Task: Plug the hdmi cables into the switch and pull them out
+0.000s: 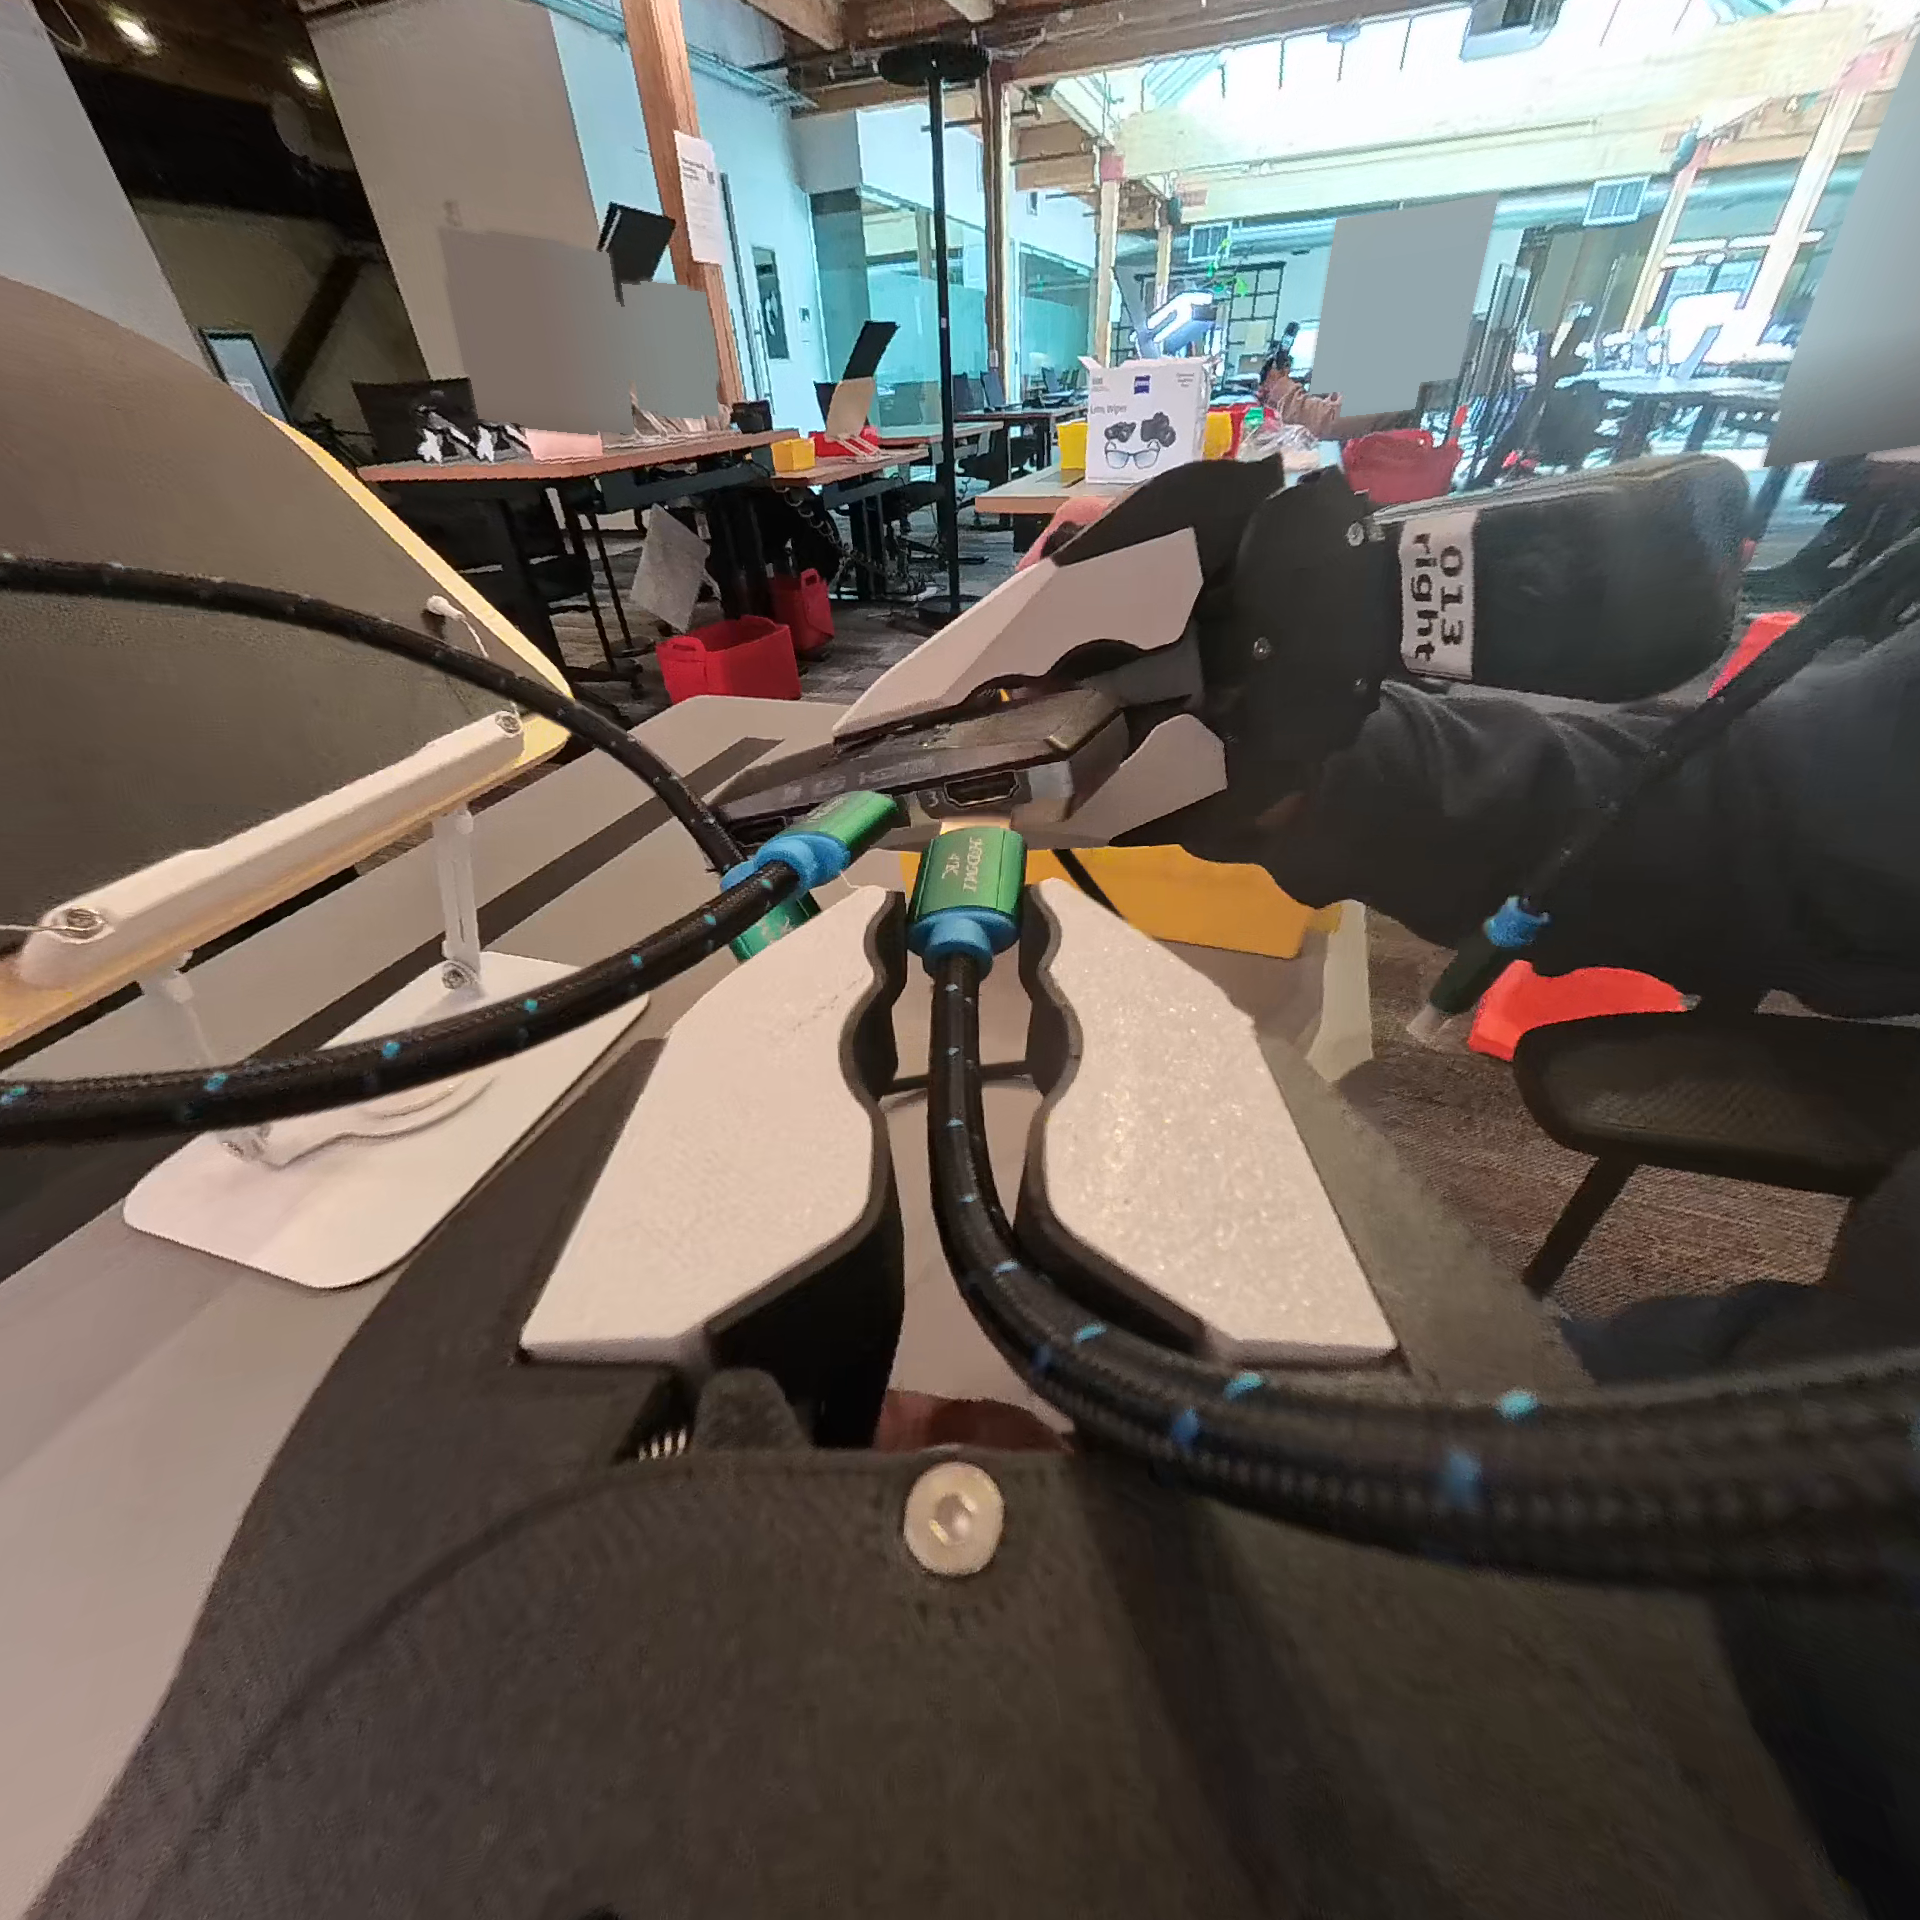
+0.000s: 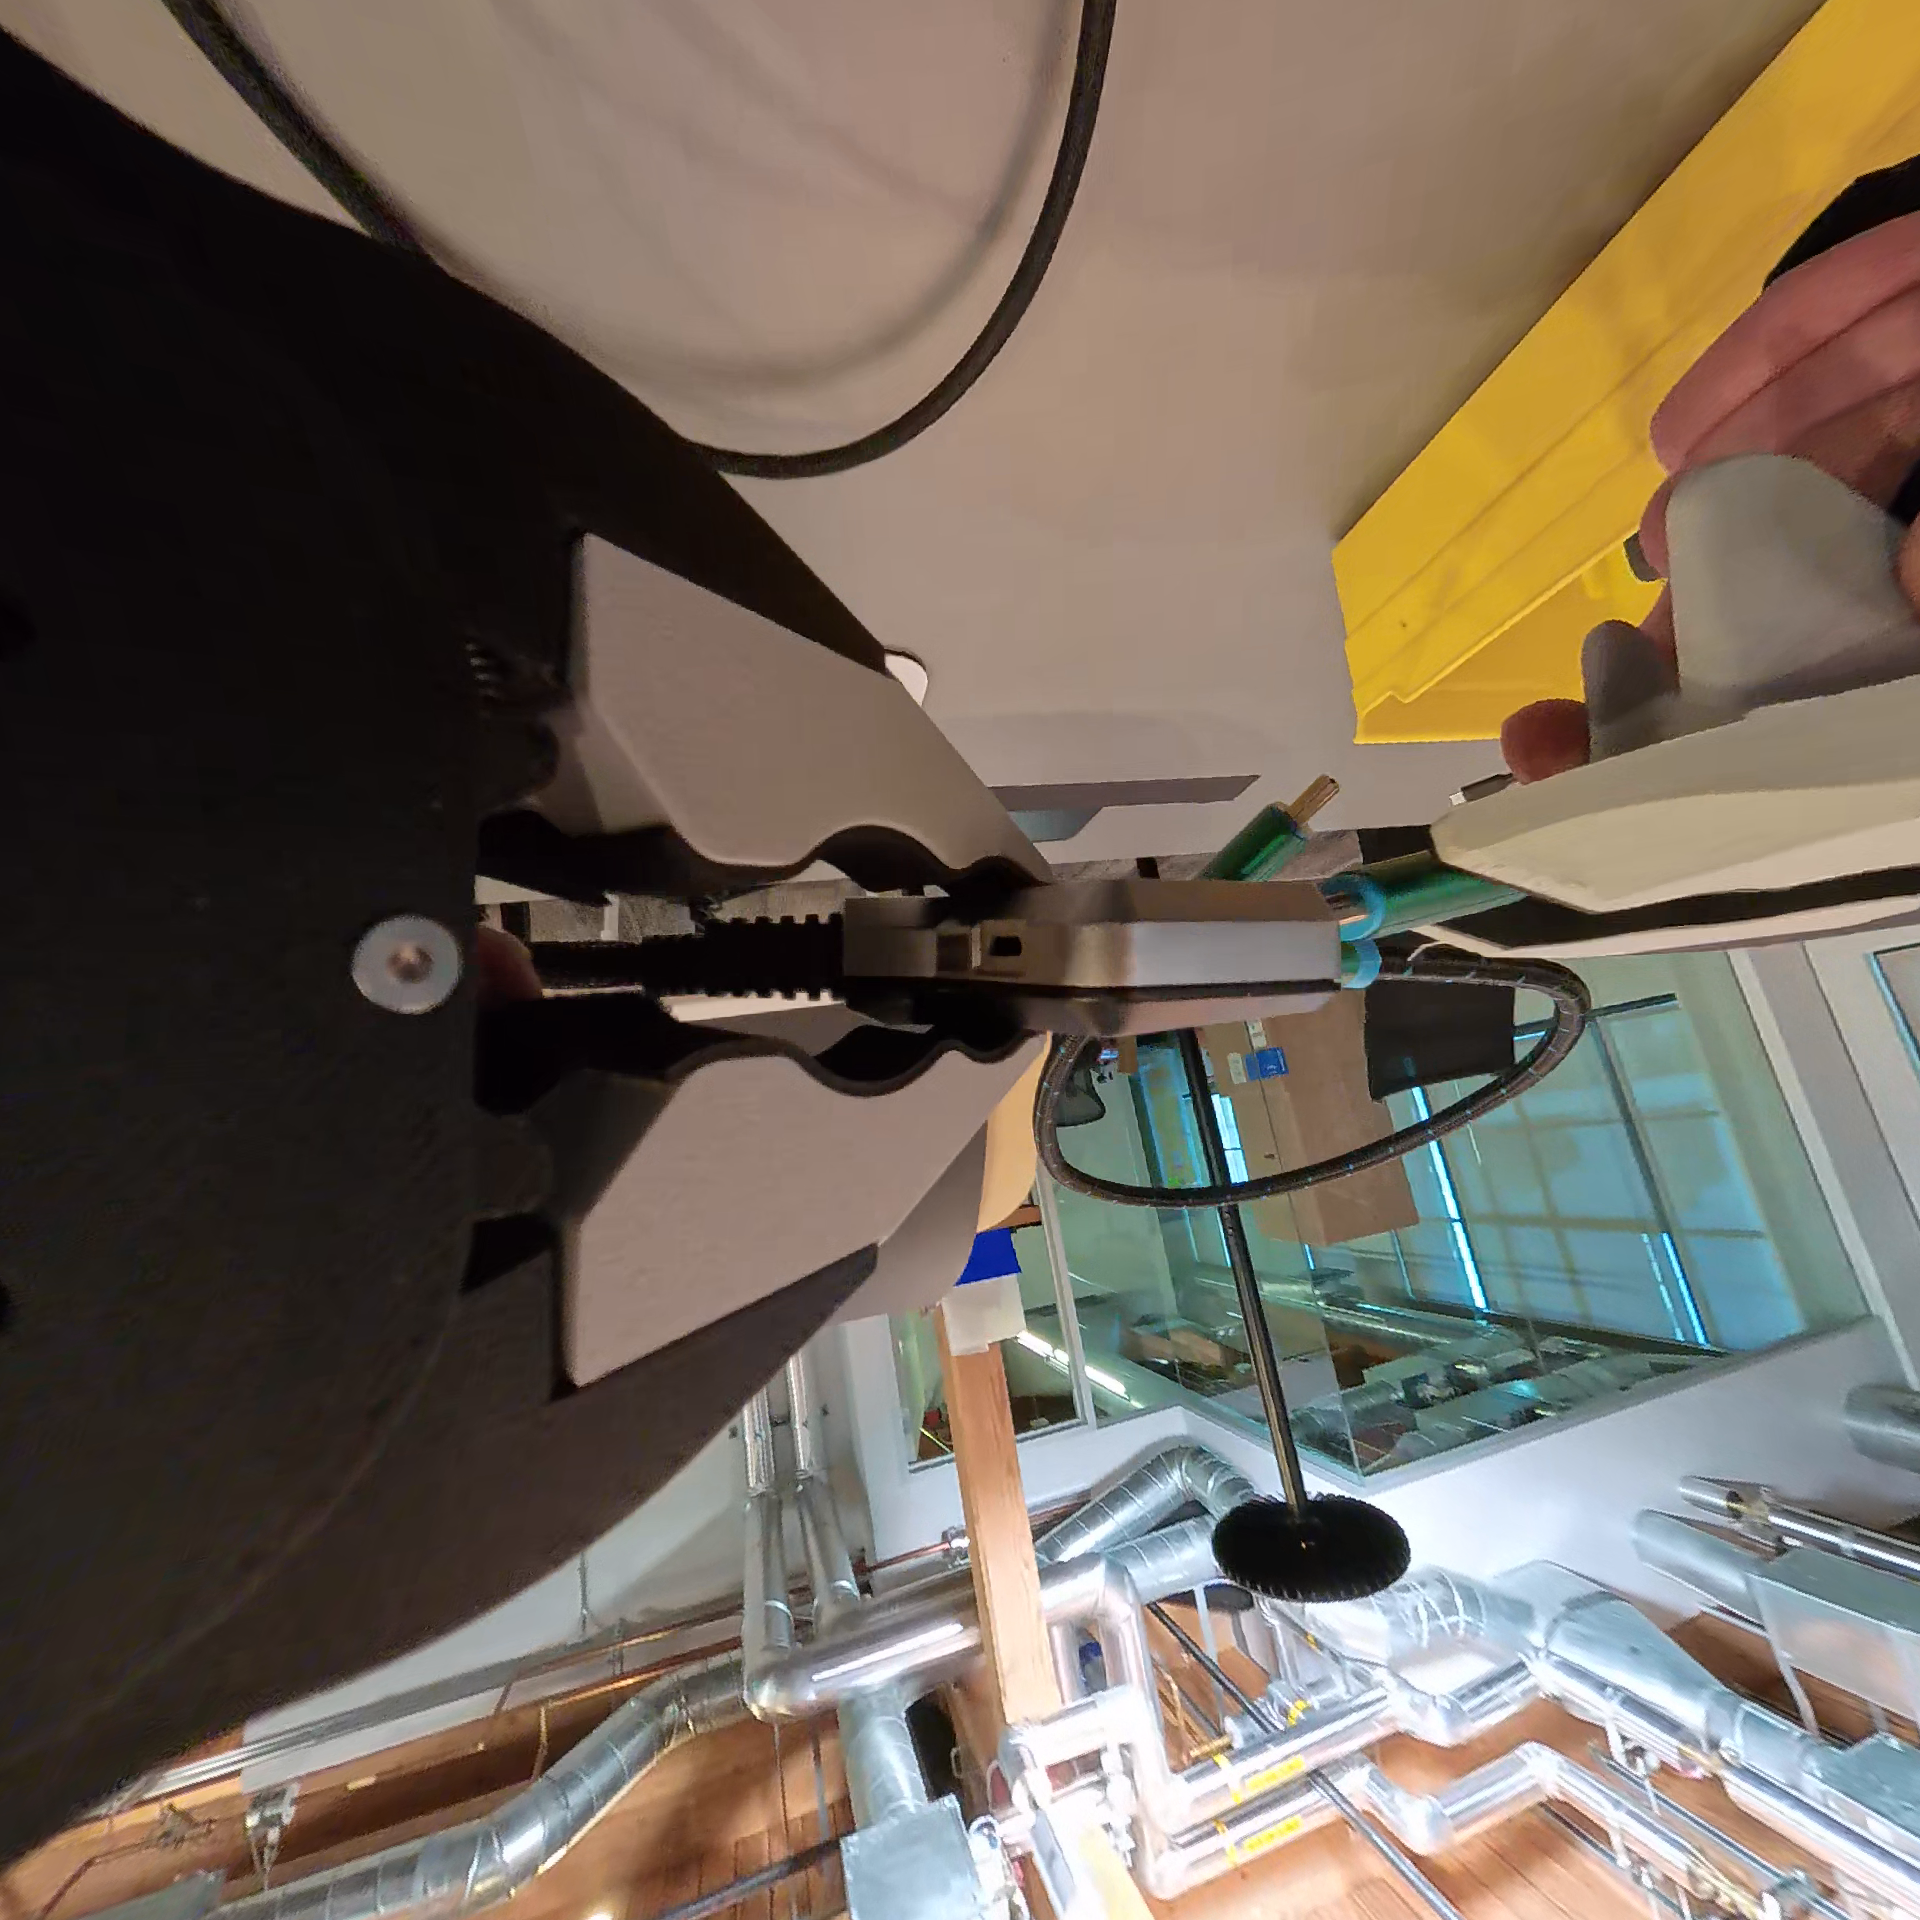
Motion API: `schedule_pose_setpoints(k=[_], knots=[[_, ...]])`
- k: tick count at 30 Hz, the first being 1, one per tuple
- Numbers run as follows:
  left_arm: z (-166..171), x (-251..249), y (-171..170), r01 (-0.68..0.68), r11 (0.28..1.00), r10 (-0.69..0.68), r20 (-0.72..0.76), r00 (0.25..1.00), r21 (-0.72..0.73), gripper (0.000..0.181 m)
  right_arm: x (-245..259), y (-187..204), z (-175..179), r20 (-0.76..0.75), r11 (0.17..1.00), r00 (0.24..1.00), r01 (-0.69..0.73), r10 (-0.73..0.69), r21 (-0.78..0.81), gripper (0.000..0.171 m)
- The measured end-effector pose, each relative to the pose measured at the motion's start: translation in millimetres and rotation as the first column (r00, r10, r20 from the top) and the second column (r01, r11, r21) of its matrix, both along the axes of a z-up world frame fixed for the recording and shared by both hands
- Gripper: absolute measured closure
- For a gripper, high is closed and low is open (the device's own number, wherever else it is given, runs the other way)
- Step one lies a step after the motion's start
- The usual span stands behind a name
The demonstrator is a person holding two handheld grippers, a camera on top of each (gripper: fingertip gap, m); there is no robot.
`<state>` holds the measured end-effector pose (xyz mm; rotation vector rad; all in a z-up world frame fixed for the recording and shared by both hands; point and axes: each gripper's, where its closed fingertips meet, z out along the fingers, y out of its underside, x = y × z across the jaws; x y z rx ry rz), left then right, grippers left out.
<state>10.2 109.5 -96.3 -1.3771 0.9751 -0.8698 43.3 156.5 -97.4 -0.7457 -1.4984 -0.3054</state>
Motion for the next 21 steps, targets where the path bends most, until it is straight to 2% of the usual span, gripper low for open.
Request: schedule_pose_setpoints(k=[6,21], knots=[[5,-3,0,0.027,0.998,-0.024,0.061,0.998,-0.048,0.161,-5,-6,8,0.015,0.999,1.000,-0.015,0.014,0.042,0.152],[11,-2,-7,0.072,0.995,-0.066,0.085,0.994,-0.071,0.161,-6,-8,13,0.047,0.996,0.999,-0.022,0.018,0.082,0.152]])
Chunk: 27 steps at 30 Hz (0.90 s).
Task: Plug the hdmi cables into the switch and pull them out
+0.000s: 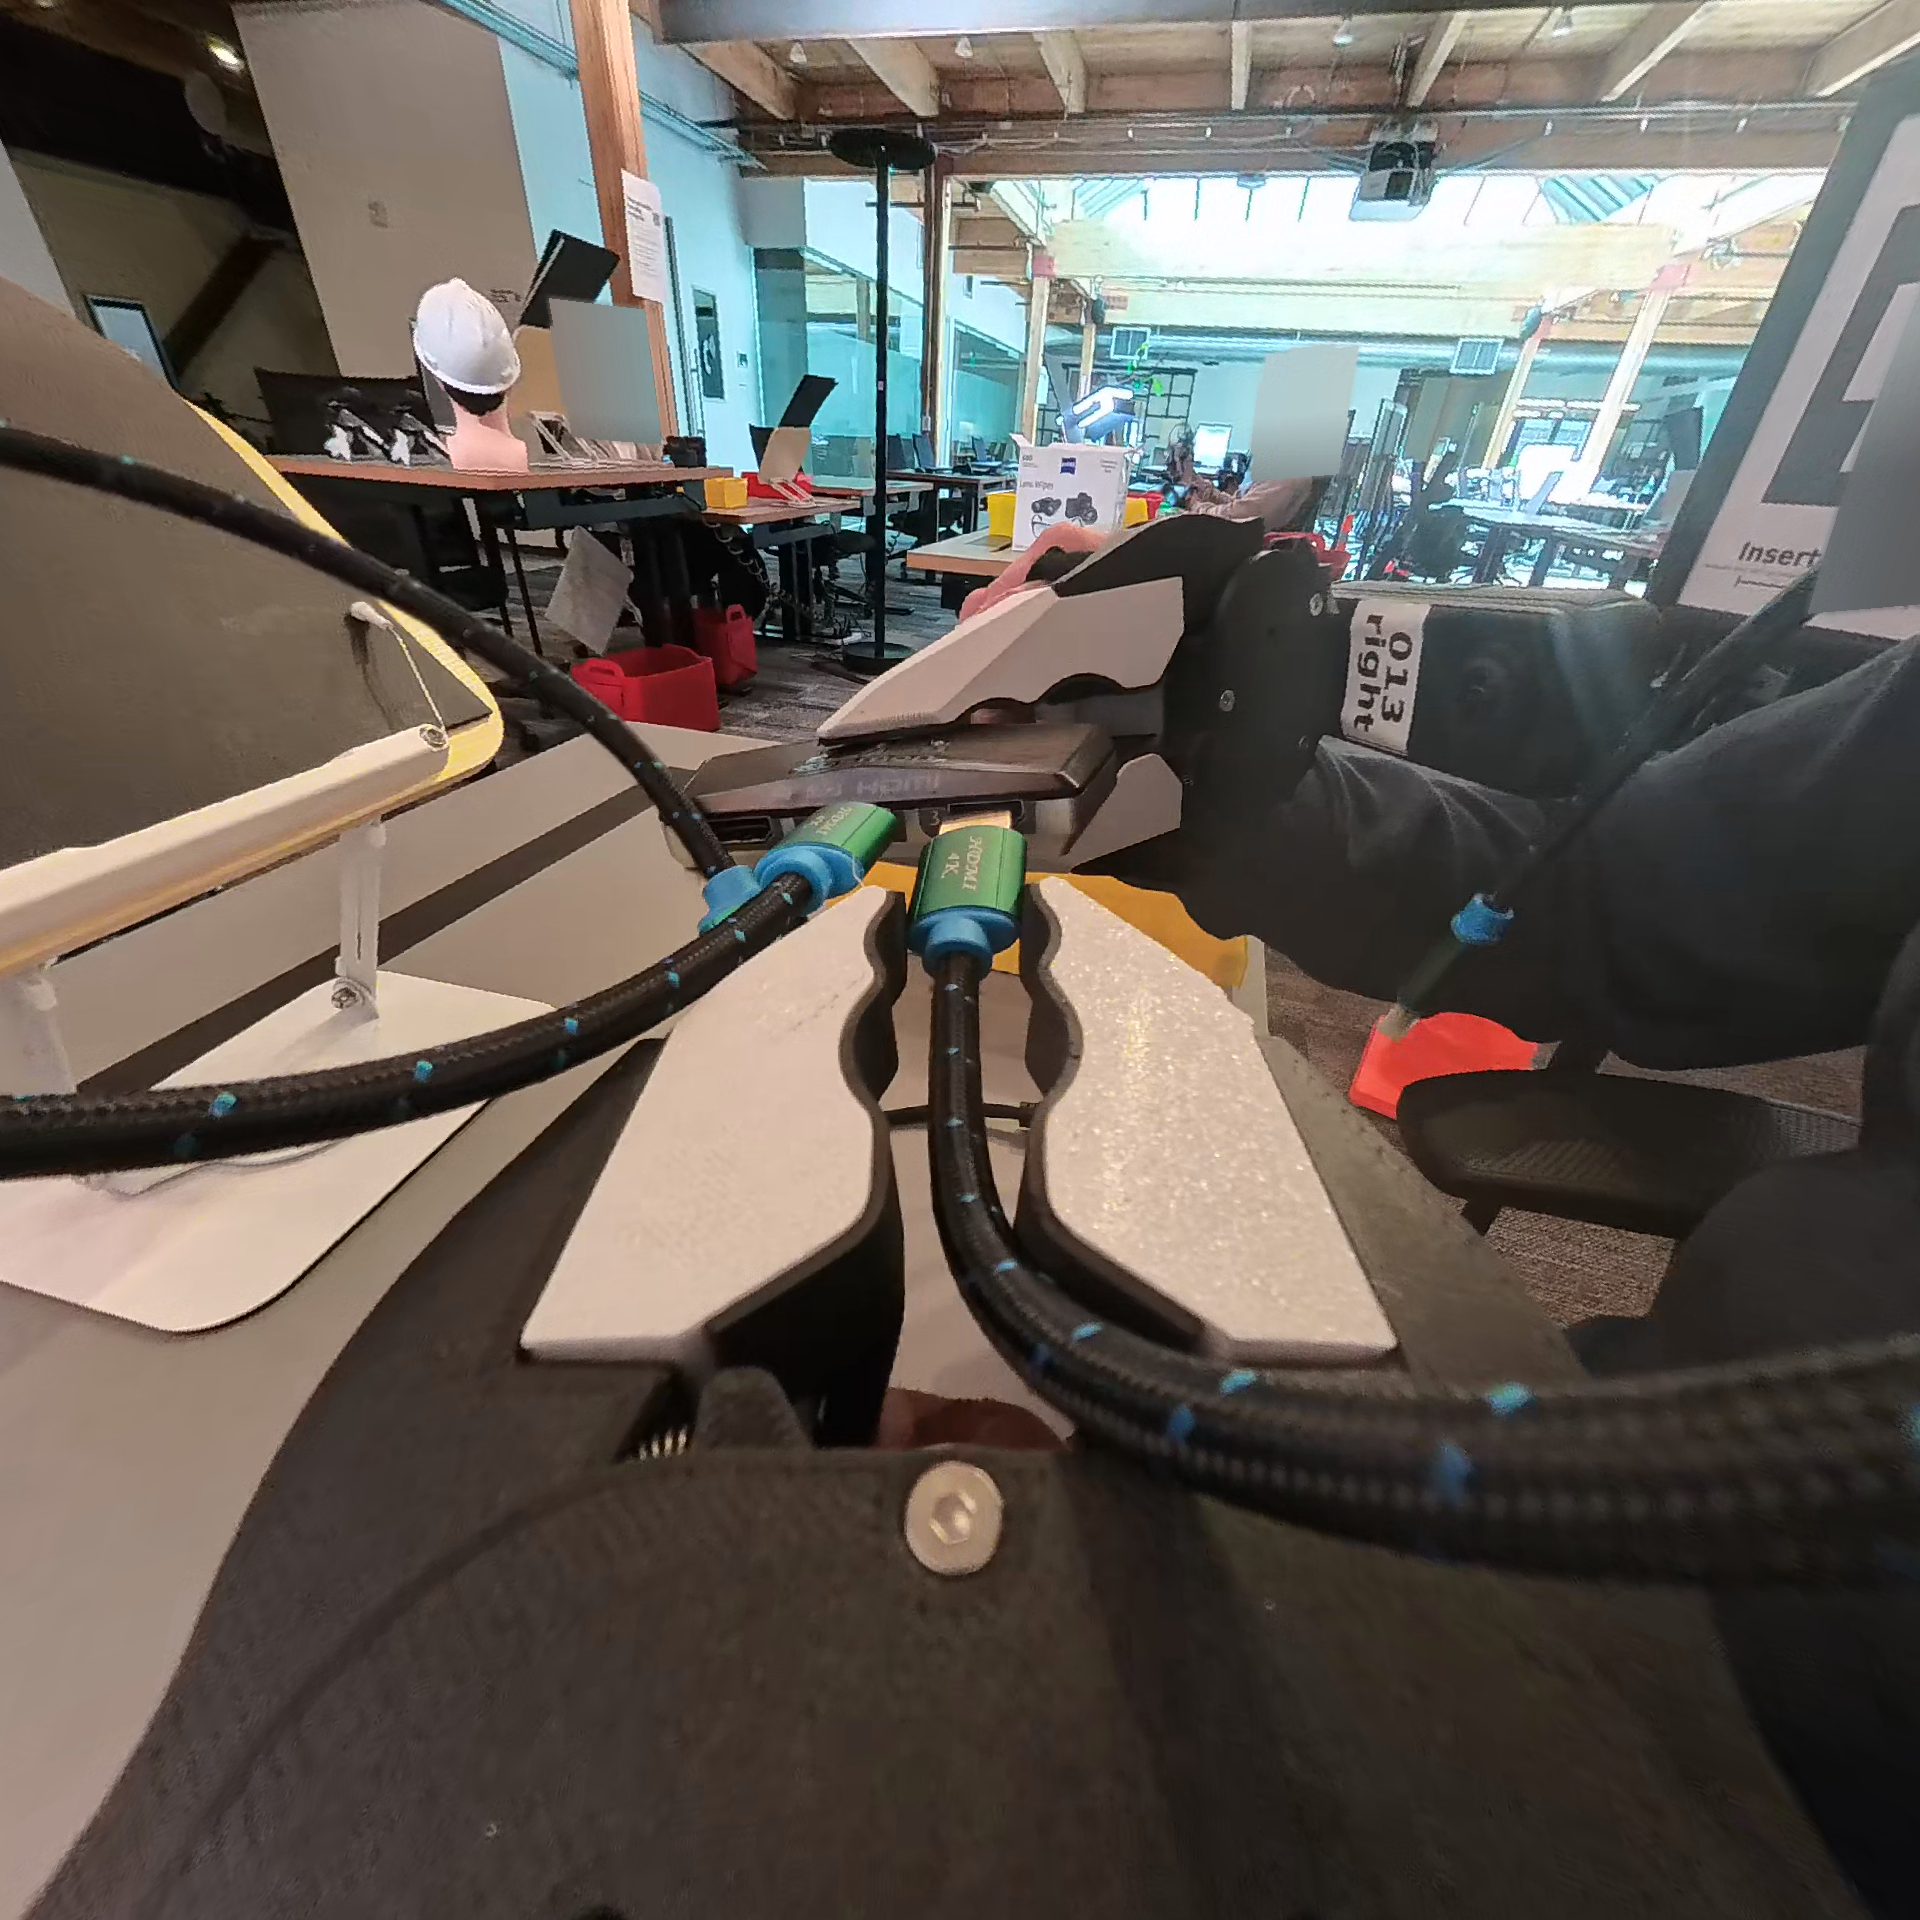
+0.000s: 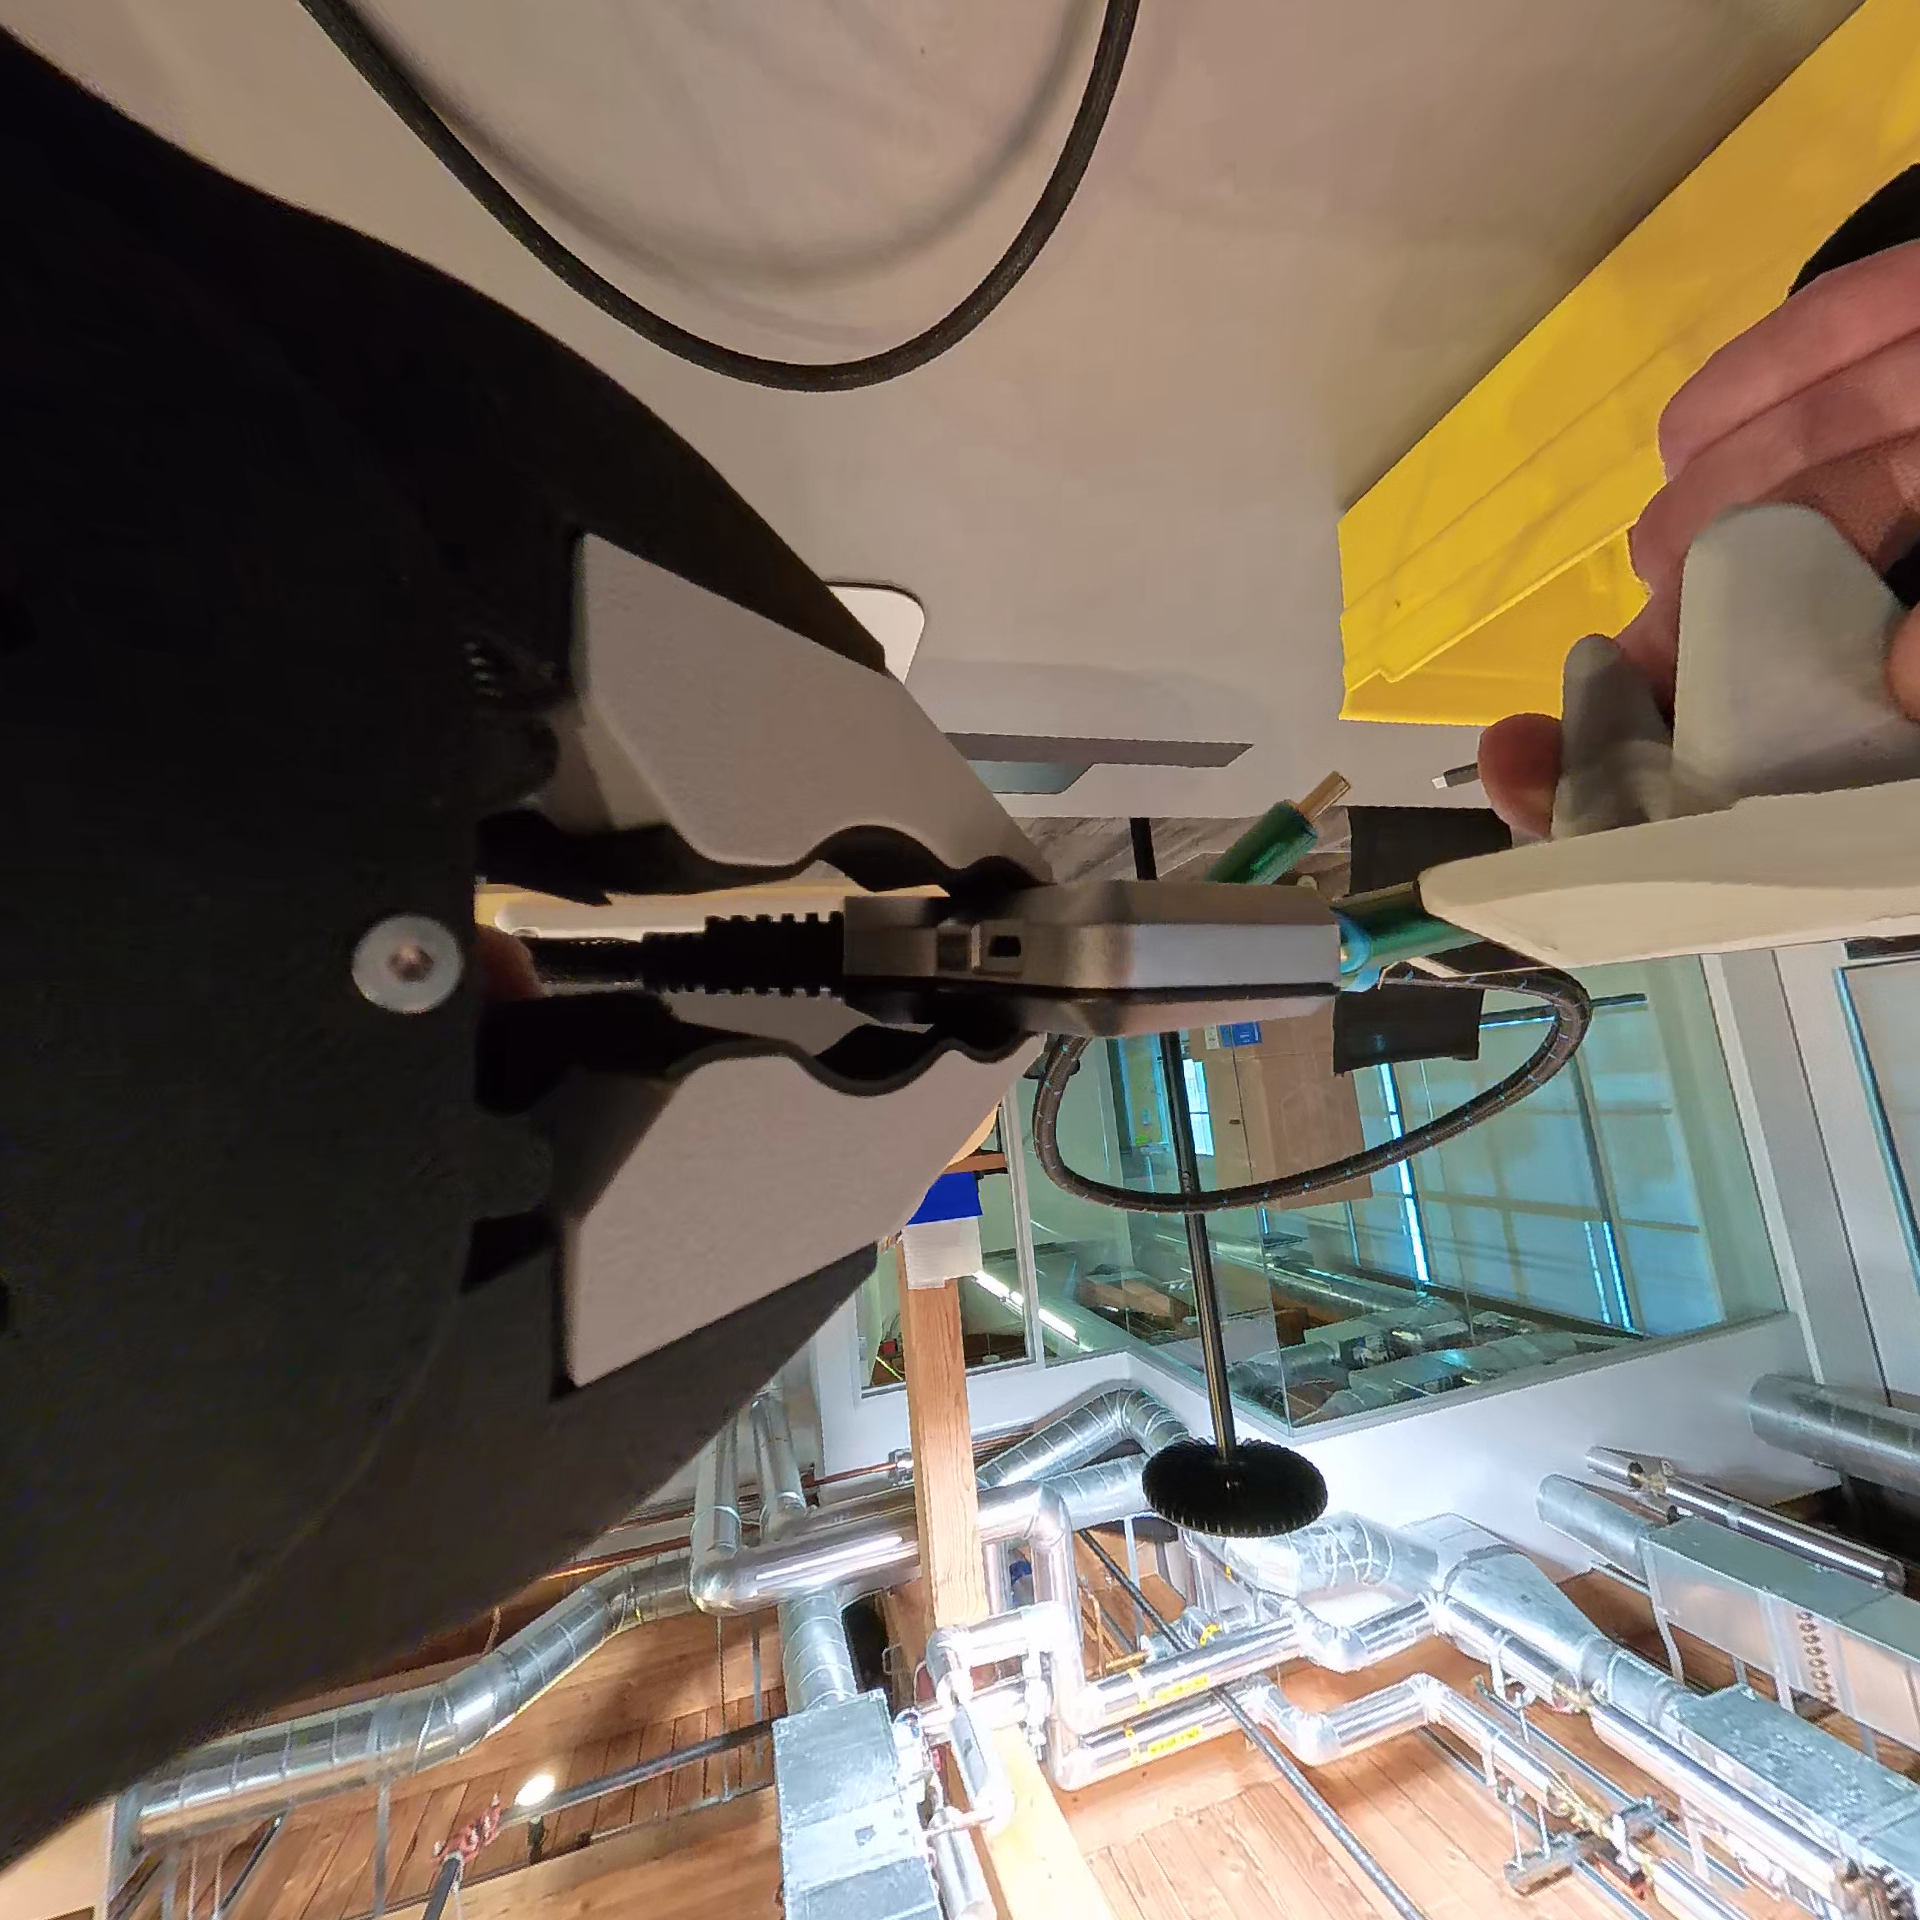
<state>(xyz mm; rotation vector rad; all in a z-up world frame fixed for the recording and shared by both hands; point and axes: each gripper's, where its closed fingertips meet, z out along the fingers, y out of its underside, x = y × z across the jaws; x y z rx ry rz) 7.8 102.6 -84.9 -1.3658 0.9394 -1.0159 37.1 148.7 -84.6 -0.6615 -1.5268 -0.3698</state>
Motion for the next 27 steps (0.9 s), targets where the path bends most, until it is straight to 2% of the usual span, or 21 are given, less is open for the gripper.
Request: schedule_pose_setpoints(k=[23,27], knots=[[9.3,4.8,-8.5,0.006,1.000,-0.006,0.002,1.000,0.003,0.161,2.2,-4.1,7.6,-0.004,0.998,1.000,0.016,-0.016,0.057,0.153],[5.1,2.6,-2.2,-0.034,0.999,0.035,-0.043,0.998,0.015,0.161,2.6,-3.6,6.0,0.013,0.998,1.000,0.019,-0.020,0.066,0.153]])
